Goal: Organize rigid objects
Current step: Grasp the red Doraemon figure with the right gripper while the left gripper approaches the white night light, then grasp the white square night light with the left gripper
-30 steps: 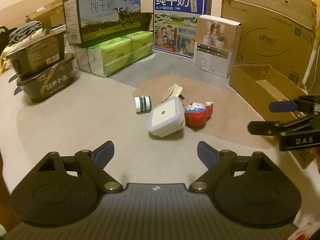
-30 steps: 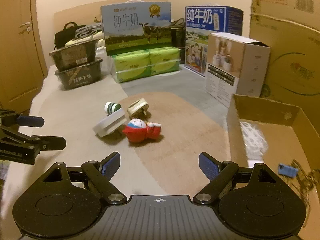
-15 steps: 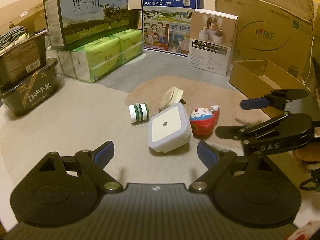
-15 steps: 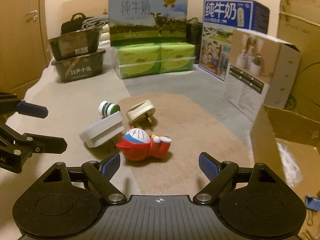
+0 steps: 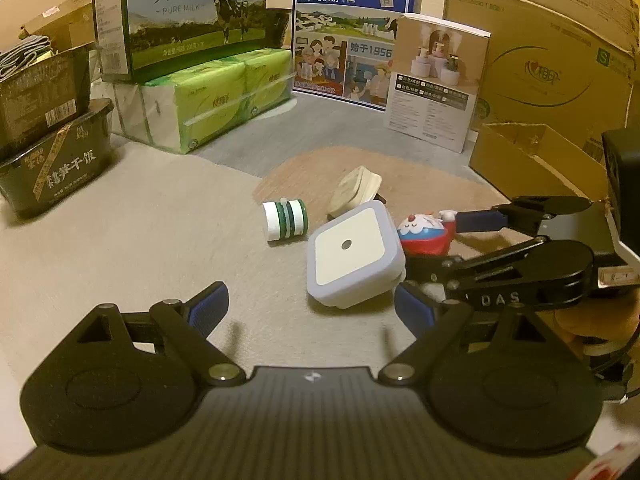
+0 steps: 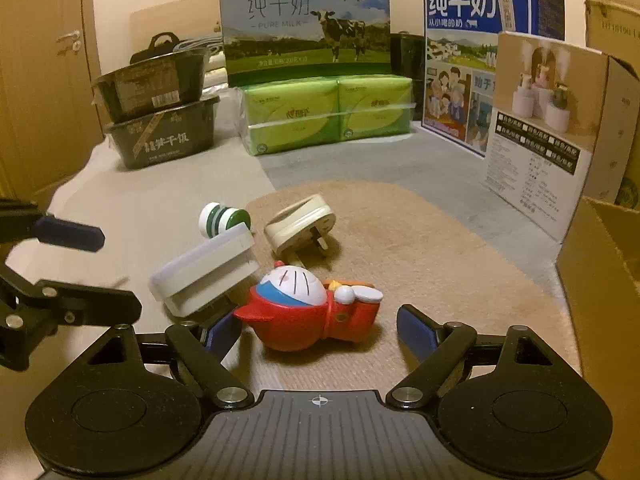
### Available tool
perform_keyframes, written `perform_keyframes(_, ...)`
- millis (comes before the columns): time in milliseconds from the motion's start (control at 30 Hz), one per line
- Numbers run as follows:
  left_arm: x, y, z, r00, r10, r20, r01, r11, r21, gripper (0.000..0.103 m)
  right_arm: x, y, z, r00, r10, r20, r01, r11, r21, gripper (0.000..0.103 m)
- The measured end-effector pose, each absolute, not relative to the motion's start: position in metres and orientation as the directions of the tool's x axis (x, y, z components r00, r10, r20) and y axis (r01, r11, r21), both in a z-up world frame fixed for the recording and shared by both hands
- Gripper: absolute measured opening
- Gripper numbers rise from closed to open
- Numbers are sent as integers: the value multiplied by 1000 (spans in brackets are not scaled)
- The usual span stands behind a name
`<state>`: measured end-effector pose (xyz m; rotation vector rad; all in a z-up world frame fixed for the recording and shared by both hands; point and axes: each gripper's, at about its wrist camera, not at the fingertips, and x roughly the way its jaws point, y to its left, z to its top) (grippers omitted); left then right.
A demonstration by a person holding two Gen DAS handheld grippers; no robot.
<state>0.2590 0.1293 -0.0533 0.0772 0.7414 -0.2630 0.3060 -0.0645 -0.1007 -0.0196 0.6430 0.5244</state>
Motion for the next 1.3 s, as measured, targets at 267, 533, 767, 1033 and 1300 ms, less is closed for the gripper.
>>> perform_keyframes(267,265,122,-54,701,-241,-671,274,960,-59,89,301,-75,-96,680,425,-597,-438,889,135,67)
perform_keyframes(533,287,113,-56,693,-288,-661,246,956,-160,86,295,-105,-89,708,353,-611,-352,927,128,67)
perform_keyframes(767,301,108,-67,673,-286,-682,218,958,-187,76,292,-110,-81,712,363,-601,-358,924,134,67)
perform_keyframes(1033,304,106,-77,659,-286,-696,211,958,-194,62,292,-110,-82,714,365,-598,-360,923,134,67)
perform_keyframes(1300,282,101,-70,677,-256,-690,162,966,-200,62,281,-112,-74,719,355,-598,-358,926,120,67)
